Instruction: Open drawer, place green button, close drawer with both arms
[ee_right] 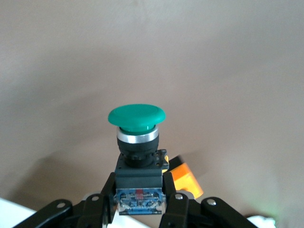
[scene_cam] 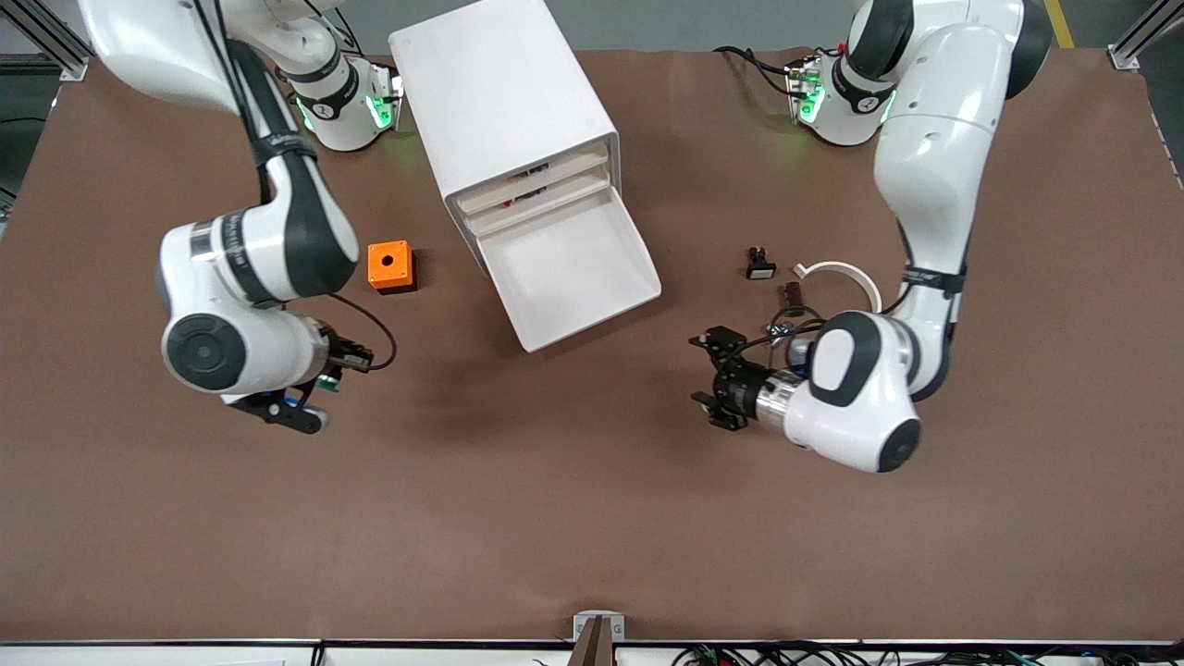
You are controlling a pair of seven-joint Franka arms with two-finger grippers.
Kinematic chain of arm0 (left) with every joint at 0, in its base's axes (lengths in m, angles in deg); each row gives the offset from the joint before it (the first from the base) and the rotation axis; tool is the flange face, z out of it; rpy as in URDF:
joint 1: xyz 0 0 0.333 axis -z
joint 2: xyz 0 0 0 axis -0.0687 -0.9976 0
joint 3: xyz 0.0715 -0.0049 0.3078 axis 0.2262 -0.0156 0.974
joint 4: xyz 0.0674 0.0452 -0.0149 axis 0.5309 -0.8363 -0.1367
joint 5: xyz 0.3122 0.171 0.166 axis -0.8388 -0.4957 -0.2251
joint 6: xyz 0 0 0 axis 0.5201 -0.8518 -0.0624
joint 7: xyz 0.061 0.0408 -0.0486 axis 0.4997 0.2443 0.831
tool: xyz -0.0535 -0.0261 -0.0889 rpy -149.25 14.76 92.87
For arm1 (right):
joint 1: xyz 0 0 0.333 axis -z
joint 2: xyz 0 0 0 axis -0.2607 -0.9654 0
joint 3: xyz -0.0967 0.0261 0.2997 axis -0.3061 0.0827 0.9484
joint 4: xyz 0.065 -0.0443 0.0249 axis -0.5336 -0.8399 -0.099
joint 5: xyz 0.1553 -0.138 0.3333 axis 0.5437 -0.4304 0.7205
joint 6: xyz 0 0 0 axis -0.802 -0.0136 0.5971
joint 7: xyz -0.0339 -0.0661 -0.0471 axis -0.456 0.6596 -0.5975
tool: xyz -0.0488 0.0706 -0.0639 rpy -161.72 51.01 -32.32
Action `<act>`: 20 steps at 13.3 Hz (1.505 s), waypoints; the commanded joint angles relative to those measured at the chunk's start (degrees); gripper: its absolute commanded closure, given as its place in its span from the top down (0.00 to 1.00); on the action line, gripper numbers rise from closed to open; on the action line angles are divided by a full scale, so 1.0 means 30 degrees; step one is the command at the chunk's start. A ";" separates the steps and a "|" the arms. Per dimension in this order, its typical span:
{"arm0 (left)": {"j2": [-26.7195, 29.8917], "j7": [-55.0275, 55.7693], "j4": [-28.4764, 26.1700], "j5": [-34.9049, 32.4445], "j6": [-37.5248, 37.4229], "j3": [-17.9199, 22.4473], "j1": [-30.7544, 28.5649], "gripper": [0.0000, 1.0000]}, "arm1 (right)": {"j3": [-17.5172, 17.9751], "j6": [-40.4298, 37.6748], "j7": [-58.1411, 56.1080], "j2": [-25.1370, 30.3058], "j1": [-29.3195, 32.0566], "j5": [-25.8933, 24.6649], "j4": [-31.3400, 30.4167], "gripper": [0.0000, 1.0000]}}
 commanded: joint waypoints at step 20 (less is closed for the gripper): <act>1.0151 -2.2240 -0.1534 -1.2073 -0.4694 0.0004 -0.1159 1.00 | -0.0108 0.8178 1.8263 -0.0877 -0.7942 0.6355 -0.2985 0.13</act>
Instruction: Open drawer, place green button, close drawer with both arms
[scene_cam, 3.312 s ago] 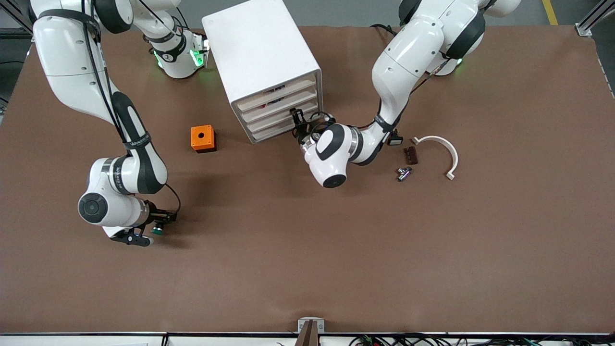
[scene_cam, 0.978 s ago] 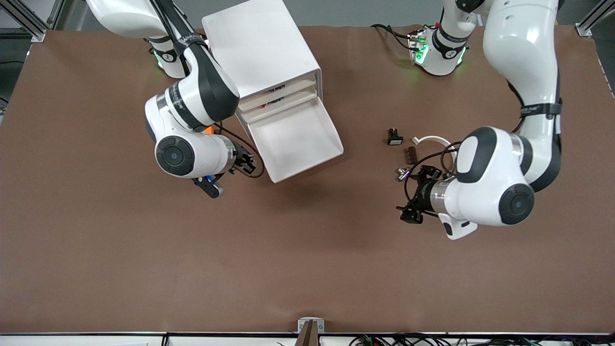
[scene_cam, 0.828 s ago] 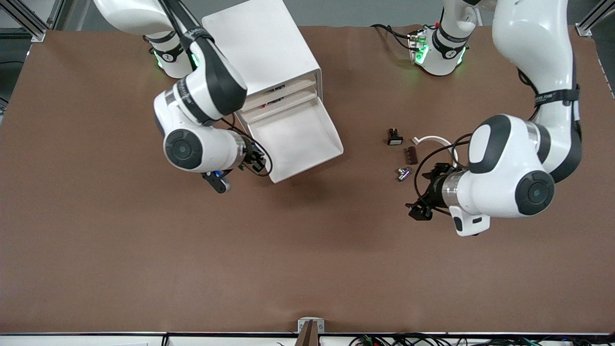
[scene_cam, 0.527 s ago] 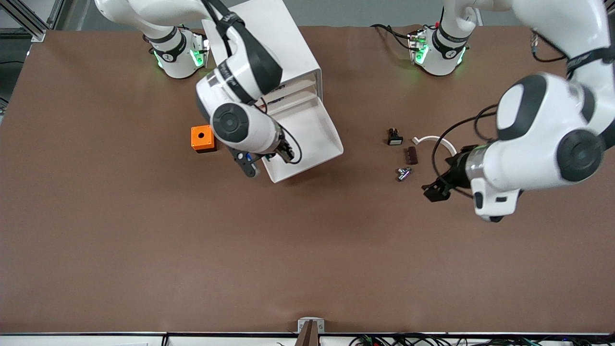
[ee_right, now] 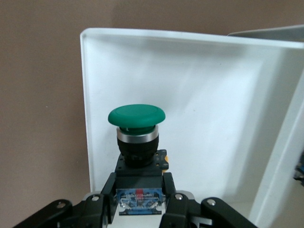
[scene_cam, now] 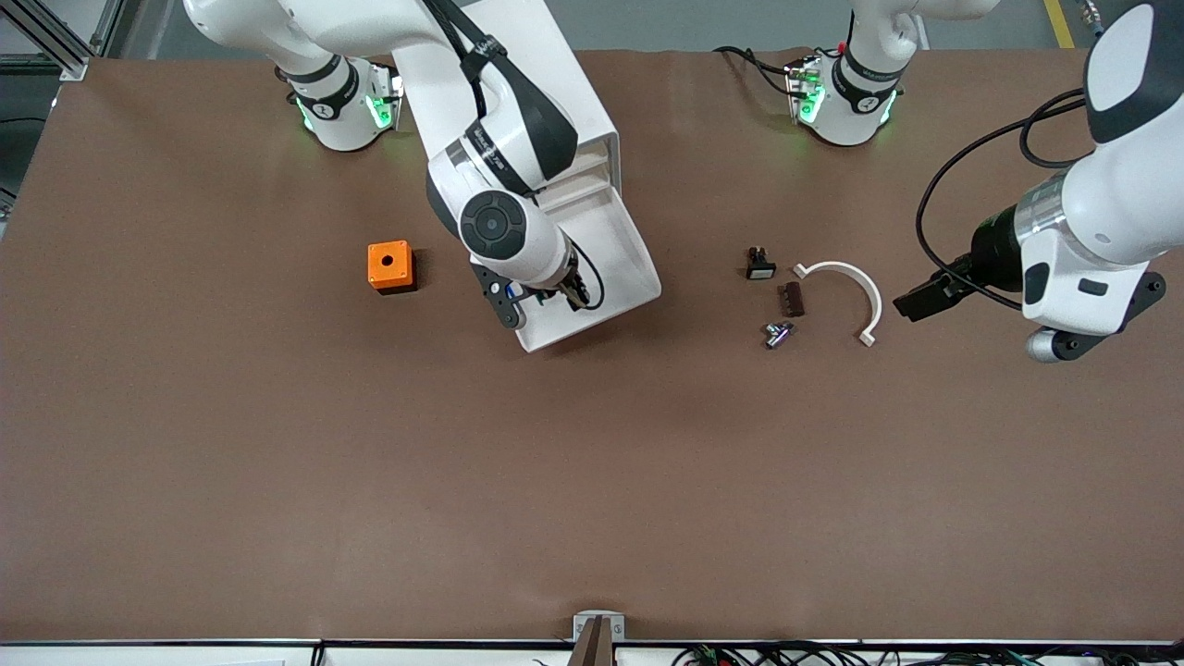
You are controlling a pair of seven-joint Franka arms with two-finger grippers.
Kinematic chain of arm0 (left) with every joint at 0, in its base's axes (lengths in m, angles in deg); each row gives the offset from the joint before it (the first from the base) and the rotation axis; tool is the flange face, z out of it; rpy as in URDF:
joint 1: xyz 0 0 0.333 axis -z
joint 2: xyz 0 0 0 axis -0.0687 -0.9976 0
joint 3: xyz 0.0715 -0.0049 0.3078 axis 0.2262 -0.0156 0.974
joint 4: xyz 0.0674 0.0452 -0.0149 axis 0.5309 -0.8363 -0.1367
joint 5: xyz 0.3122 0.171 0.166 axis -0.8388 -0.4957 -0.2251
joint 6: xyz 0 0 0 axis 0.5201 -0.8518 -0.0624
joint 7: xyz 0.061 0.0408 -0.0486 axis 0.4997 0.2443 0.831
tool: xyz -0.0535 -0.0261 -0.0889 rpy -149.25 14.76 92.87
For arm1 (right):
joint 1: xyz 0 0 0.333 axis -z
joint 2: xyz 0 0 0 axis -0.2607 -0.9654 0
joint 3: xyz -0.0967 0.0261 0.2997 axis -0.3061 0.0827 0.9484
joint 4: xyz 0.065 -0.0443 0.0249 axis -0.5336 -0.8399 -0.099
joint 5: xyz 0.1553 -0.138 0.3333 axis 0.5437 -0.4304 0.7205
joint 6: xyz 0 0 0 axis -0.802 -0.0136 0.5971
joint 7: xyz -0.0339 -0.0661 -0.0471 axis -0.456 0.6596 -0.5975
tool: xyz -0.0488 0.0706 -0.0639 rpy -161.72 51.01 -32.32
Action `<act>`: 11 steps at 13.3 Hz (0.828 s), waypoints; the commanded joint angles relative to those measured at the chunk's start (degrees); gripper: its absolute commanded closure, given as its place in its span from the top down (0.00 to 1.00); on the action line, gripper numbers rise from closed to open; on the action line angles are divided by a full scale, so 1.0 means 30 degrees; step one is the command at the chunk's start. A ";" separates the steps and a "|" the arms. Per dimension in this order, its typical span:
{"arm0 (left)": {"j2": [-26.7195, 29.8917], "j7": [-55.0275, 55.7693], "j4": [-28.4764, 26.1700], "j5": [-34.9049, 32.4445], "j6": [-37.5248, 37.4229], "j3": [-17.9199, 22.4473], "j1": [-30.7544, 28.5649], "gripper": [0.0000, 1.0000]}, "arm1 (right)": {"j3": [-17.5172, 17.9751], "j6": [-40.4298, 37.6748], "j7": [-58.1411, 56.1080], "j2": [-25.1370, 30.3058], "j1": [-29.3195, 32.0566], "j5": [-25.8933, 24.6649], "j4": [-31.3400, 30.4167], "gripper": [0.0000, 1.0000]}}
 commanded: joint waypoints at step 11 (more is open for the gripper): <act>-0.4974 -0.2220 -0.2898 -0.1360 0.7682 -0.1535 0.2684 1.00 | -0.0187 0.1401 0.0475 -0.1595 -0.0685 0.0162 -0.0171 0.45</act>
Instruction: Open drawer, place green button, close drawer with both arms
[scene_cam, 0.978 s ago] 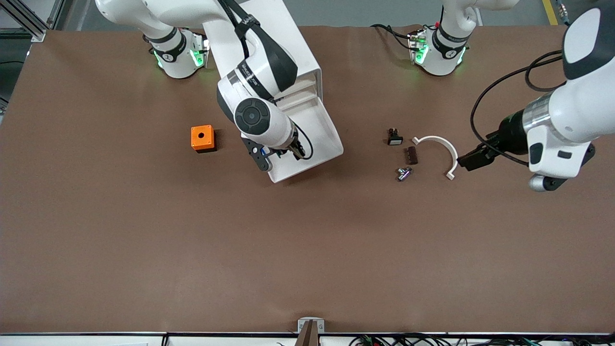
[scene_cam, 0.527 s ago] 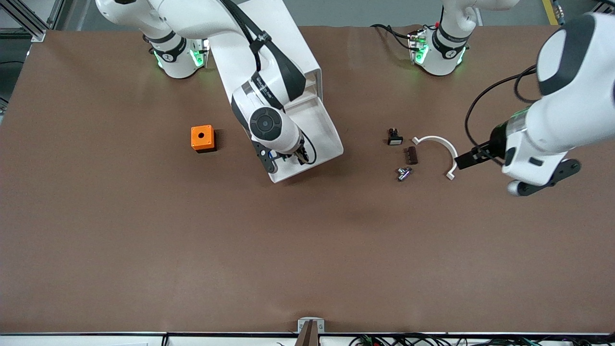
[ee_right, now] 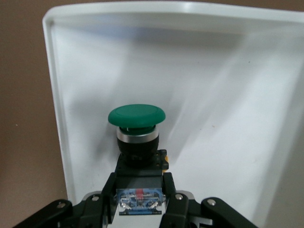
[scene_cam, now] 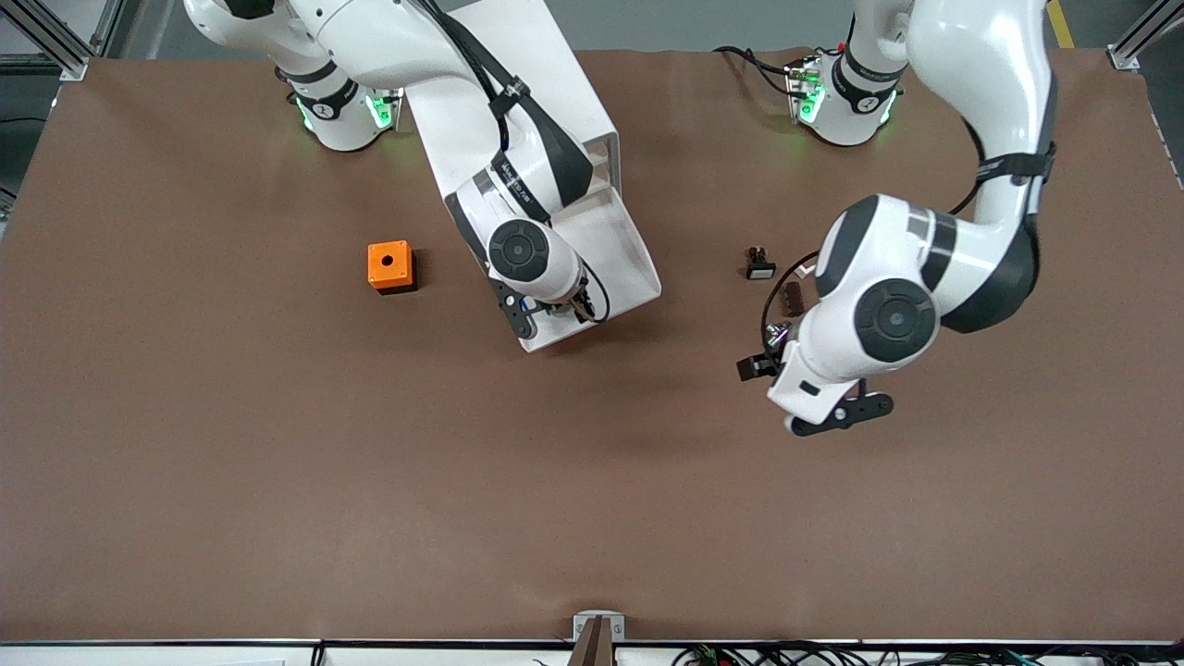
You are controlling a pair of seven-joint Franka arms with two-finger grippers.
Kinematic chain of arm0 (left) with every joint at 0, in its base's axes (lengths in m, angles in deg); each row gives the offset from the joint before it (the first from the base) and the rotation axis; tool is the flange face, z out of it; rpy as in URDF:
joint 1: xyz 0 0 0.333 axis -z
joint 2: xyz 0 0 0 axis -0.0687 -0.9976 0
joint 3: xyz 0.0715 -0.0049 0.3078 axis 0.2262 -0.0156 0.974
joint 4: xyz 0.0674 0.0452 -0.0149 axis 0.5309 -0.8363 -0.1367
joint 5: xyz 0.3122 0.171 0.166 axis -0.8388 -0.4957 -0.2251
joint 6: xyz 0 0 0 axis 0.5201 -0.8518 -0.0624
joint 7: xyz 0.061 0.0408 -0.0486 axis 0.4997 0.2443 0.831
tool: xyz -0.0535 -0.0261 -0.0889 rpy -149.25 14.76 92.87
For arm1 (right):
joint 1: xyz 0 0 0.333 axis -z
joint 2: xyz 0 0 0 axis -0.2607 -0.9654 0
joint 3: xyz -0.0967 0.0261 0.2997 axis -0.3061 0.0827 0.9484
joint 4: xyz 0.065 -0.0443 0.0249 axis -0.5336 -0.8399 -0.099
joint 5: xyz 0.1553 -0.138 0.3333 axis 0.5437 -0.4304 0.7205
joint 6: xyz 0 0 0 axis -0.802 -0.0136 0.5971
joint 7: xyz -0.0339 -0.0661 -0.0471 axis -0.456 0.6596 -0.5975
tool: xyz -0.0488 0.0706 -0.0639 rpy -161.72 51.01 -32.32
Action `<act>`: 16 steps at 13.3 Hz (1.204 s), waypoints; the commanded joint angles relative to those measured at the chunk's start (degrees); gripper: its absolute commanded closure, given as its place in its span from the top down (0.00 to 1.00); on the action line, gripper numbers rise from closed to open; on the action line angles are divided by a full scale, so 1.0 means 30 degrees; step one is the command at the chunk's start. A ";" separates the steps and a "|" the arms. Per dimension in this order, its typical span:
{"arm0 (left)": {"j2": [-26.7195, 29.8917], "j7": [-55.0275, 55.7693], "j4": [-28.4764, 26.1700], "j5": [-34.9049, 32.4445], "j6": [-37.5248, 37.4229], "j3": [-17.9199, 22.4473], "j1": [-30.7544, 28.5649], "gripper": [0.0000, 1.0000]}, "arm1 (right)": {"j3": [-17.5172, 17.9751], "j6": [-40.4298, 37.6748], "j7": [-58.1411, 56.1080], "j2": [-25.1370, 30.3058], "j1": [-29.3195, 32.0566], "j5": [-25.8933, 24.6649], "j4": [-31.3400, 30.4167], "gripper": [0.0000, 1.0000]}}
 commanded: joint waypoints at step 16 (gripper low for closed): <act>-0.3217 0.4791 -0.3908 -0.0037 0.9906 -0.2257 0.4683 1.00 | -0.0289 -1.4271 -1.3992 0.5478 0.8070 -0.2463 0.3996 1.00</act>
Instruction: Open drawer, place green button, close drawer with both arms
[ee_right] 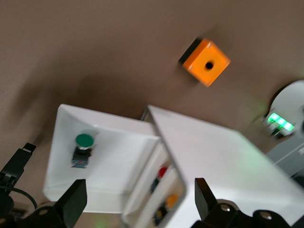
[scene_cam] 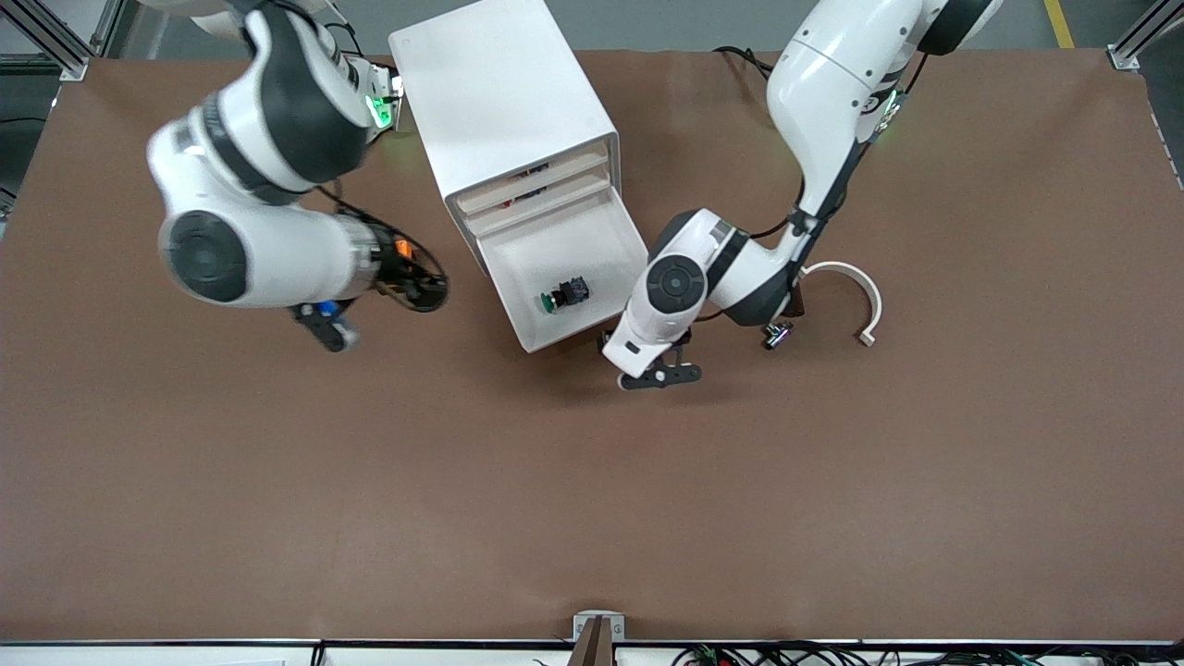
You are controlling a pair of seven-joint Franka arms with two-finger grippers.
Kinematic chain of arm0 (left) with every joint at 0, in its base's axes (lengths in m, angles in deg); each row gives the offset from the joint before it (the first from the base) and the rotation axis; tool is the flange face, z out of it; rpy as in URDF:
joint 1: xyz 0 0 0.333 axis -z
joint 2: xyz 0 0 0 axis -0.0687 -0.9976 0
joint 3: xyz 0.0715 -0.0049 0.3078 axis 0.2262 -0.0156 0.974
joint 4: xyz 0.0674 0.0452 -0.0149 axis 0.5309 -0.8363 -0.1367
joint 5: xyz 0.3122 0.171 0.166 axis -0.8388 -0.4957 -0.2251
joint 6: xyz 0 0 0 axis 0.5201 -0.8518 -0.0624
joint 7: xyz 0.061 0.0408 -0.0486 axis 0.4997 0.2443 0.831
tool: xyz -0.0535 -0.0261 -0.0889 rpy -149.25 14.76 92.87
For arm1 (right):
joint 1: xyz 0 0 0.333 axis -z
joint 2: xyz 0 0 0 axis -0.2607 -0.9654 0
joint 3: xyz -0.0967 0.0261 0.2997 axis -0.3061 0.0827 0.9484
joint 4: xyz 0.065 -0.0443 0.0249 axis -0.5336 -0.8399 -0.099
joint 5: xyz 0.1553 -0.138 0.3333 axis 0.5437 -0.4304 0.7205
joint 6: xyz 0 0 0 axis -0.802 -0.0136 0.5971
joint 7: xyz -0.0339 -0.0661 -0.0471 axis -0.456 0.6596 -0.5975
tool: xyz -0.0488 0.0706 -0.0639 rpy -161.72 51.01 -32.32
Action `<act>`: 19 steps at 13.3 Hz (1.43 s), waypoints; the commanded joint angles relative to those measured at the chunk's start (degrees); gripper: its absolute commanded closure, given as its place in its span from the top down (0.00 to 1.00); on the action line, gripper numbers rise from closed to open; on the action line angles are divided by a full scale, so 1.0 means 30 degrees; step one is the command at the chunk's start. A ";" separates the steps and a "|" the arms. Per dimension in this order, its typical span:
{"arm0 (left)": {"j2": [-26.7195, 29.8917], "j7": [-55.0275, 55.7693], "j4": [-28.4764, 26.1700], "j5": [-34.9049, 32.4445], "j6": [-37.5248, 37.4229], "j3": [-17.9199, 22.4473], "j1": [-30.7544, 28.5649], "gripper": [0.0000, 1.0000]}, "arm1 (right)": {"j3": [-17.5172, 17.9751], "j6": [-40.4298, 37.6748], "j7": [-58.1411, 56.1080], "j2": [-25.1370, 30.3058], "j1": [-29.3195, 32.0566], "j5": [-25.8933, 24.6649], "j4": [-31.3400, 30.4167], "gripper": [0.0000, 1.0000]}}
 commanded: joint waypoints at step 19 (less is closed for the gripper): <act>0.2026 0.8190 -0.0363 0.0406 -0.2267 0.0334 0.3894 1.00 | 0.0380 0.5741 -2.1450 0.7671 0.7225 -0.5607 -0.6818 1.00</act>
